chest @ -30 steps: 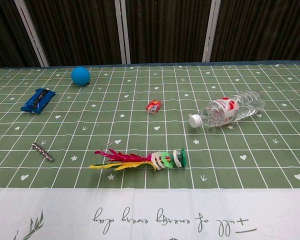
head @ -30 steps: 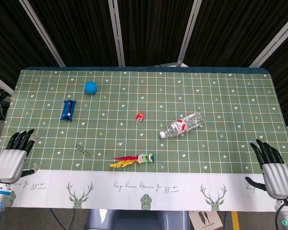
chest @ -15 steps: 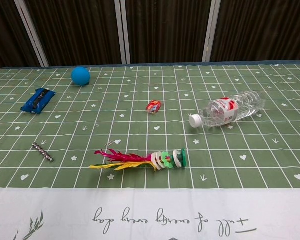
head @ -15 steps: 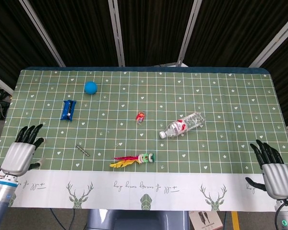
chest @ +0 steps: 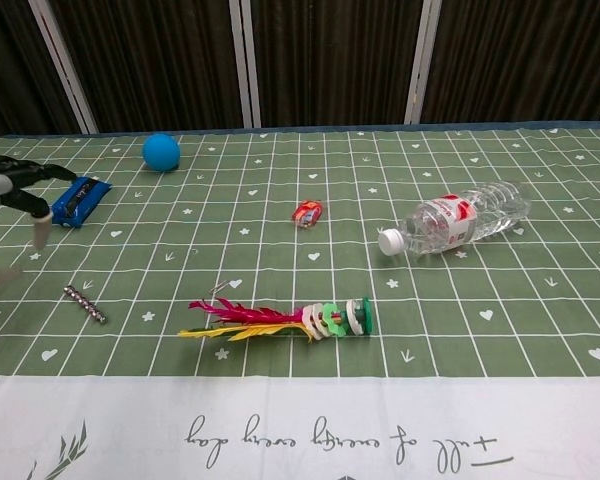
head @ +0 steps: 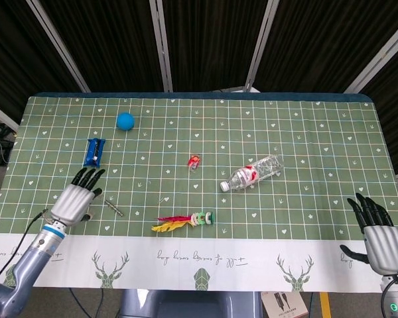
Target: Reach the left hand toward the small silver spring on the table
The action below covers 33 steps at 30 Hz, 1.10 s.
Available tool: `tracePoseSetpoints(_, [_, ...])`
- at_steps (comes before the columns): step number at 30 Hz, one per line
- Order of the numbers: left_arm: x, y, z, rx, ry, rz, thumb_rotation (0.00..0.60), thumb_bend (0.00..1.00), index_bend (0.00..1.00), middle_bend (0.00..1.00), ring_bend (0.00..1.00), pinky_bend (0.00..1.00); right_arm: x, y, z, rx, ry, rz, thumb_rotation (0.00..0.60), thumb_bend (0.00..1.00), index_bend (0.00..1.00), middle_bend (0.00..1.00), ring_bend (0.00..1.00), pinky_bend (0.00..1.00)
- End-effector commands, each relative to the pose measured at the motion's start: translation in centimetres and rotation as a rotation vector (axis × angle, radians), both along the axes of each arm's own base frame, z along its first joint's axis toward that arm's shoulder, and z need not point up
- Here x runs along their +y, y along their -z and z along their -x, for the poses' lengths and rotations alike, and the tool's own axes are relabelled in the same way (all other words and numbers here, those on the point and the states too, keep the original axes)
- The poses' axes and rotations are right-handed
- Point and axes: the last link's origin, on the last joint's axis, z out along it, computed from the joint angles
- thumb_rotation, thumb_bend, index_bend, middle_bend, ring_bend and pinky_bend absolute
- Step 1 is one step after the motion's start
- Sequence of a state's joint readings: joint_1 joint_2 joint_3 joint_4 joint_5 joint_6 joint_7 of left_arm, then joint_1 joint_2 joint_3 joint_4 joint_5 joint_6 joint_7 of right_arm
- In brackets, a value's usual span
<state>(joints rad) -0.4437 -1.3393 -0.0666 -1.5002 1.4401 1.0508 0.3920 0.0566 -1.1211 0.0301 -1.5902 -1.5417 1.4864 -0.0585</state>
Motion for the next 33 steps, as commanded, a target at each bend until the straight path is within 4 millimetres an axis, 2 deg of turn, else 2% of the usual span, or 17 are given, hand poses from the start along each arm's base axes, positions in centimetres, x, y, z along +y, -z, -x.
tracePoseSetpoints(1, [-0.1, 1.7, -0.3, 0.027, 0.033, 0.046, 0.6, 0.28, 0.48, 0.0, 0.0, 0.0, 0.0, 0.0, 0.0, -0.002, 0.002, -0.001, 0.6, 0.02, 0.09, 0.0, 0.0, 0.12])
tracePoseSetpoints(14, [-0.4, 4.4, -0.8, 0.077, 0.081, 0.118, 0.6, 0.29, 0.48, 0.0, 0.0, 0.0, 0.0, 0.0, -0.1, 0.0, 0.003, 0.0, 0.6, 0.02, 0.09, 0.0, 0.0, 0.12])
tracePoseSetpoints(33, [0.2, 6.1, -1.8, 0.102, 0.08, 0.134, 0.6, 0.33, 0.46, 0.0, 0.0, 0.0, -0.1, 0.1, -0.1, -0.005, 0.008, -0.006, 0.6, 0.02, 0.09, 0.0, 0.0, 0.12])
